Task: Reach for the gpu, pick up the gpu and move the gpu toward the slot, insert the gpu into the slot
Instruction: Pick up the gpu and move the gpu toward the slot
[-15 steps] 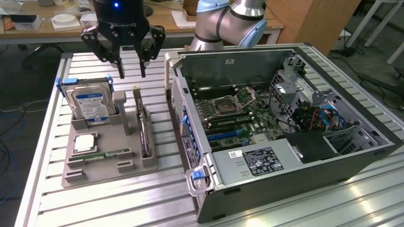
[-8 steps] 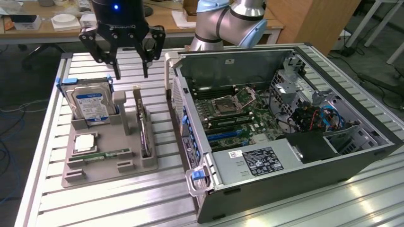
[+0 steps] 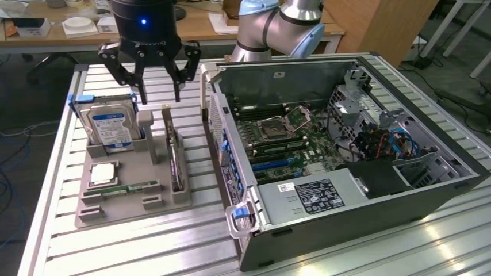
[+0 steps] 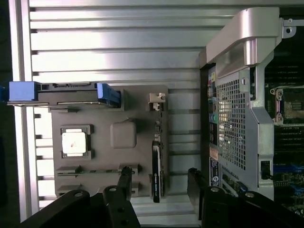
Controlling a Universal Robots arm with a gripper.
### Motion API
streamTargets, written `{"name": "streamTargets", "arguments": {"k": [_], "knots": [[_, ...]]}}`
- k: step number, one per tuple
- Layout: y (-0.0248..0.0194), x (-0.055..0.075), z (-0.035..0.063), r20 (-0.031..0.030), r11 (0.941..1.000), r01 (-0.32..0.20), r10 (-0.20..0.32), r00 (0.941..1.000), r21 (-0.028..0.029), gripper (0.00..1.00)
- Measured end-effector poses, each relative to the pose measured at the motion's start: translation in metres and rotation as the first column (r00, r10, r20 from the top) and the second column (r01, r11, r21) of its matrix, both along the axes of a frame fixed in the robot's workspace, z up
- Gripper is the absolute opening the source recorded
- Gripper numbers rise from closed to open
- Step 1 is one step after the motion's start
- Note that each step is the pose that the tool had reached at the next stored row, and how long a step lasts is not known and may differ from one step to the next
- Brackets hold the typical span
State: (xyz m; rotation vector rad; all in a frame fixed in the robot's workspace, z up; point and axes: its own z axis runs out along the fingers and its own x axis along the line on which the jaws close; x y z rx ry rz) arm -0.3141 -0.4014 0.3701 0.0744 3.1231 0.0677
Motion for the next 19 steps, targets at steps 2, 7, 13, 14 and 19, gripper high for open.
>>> {"name": "streamTargets", "arguments": {"k": [2,7,13,14,19], "knots": [[-0.0001,0.0,-0.0036,-0.0006,1.0,0.0,0.0,1.0,-0.0001,0.59],[-0.0002,0.0,-0.0125,-0.0036,0.9996,-0.029,0.029,0.9996,-0.0003,0.59],[-0.0021,0.0,-0.0225,-0.0037,0.9985,-0.055,0.055,0.9985,-0.0002,0.59],[-0.0034,0.0,-0.0239,-0.0038,0.9985,-0.055,0.055,0.9985,-0.0002,0.59],[-0.0063,0.001,-0.0324,-0.0038,0.9984,-0.057,0.057,0.9984,-0.0005,0.59]]}}
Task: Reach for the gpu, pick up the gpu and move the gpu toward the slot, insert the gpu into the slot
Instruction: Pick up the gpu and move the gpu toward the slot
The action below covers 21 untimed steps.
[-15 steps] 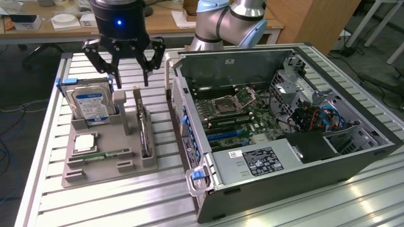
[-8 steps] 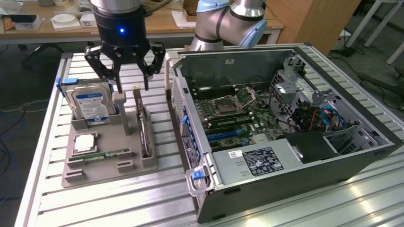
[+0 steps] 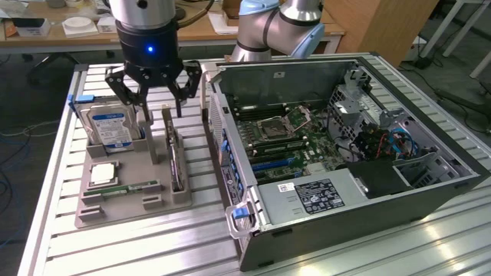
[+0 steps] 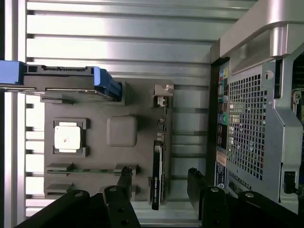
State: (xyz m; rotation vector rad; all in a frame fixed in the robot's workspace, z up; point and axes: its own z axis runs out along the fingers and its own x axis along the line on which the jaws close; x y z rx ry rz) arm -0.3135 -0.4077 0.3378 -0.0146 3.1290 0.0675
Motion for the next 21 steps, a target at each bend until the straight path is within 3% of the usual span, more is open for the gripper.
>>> {"name": "streamTargets", "arguments": {"k": [12,21], "knots": [[-0.0015,0.001,-0.0166,-0.0002,1.0,-0.002,0.002,1.0,-0.0003,0.59],[-0.0107,0.001,-0.0284,-0.0003,1.0,-0.008,0.008,1.0,-0.0003,0.59]]}}
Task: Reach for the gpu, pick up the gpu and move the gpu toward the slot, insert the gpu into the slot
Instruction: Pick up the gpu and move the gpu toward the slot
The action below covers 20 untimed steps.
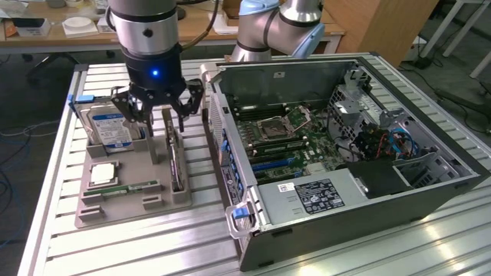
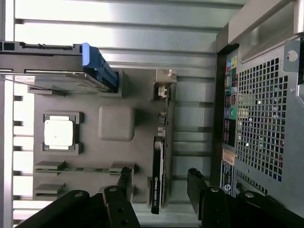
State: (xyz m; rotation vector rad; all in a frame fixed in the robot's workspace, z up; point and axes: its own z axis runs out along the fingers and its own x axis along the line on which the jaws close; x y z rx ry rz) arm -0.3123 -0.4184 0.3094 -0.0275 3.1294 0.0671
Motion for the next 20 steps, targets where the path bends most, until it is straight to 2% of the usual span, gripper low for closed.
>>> {"name": "streamTargets", "arguments": {"k": [8,15,20], "knots": [[-0.0037,0.001,-0.0146,0.0,1.0,-0.006,0.006,1.0,0.0002,0.59],[-0.0116,0.002,-0.0273,0.0,1.0,-0.007,0.007,1.0,0.0001,0.59],[-0.0121,0.006,-0.0363,-0.0001,1.0,-0.008,0.008,1.0,-0.0001,0.59]]}}
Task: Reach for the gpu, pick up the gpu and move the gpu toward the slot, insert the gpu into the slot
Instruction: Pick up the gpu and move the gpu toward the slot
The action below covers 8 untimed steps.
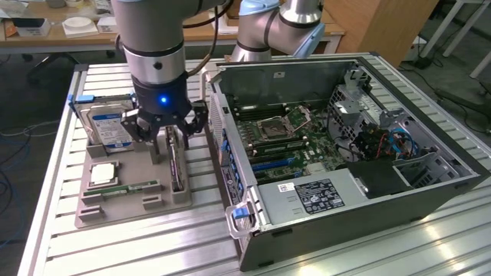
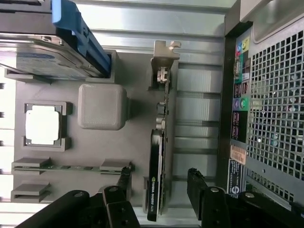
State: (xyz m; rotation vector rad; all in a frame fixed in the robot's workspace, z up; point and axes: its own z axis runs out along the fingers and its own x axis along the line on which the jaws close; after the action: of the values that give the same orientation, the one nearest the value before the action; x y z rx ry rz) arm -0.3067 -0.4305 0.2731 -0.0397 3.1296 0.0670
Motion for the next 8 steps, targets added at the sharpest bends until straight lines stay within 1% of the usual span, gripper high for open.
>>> {"name": "streamTargets", "arguments": {"k": [8], "knots": [[0.0,0.0,-0.0145,0.0,1.0,0.0,0.0,1.0,0.0,0.59]]}}
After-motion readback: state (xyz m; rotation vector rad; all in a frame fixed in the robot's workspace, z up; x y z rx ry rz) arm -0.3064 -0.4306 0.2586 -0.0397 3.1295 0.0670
